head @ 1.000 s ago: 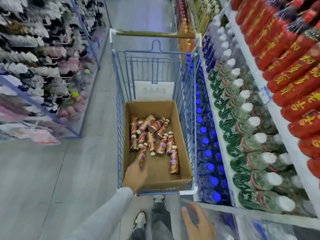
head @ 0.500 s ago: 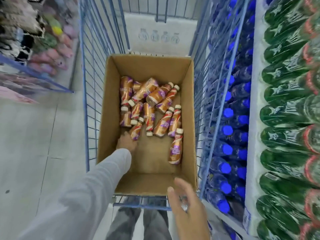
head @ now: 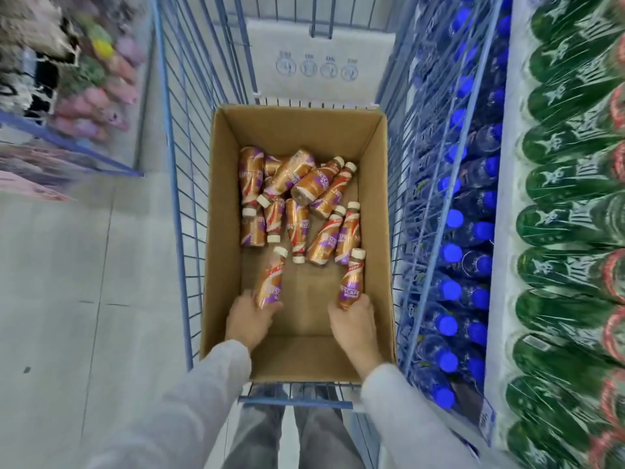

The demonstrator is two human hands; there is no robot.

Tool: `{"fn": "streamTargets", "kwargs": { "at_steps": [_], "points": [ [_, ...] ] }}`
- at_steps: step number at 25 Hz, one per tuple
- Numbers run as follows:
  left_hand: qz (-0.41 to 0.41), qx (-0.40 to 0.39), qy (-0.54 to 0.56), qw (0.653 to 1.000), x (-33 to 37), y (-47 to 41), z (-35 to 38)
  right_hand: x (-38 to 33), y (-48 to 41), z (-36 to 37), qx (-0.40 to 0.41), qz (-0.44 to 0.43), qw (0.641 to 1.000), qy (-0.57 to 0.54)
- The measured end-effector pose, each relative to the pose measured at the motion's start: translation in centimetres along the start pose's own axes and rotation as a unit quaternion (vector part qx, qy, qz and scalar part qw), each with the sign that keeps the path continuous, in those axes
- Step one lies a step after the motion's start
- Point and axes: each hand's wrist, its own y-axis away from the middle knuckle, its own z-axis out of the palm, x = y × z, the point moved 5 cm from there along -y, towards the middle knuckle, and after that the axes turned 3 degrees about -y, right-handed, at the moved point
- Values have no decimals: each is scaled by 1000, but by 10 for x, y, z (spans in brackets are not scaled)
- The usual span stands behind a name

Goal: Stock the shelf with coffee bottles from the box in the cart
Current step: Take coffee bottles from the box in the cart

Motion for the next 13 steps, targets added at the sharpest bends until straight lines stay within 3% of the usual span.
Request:
{"fn": "streamTargets", "kwargs": {
  "at_steps": [5,9,13],
  "points": [
    [-3,-3,114,993,-16,71,-11,-11,-63,32,48,43,996,55],
    [-6,15,125,992,-23,86,-15,-8,-77,54,163,47,980,103],
    [-9,23,137,990,-28,82,-18,15,-84,72,150,35,988,6]
  ]
}}
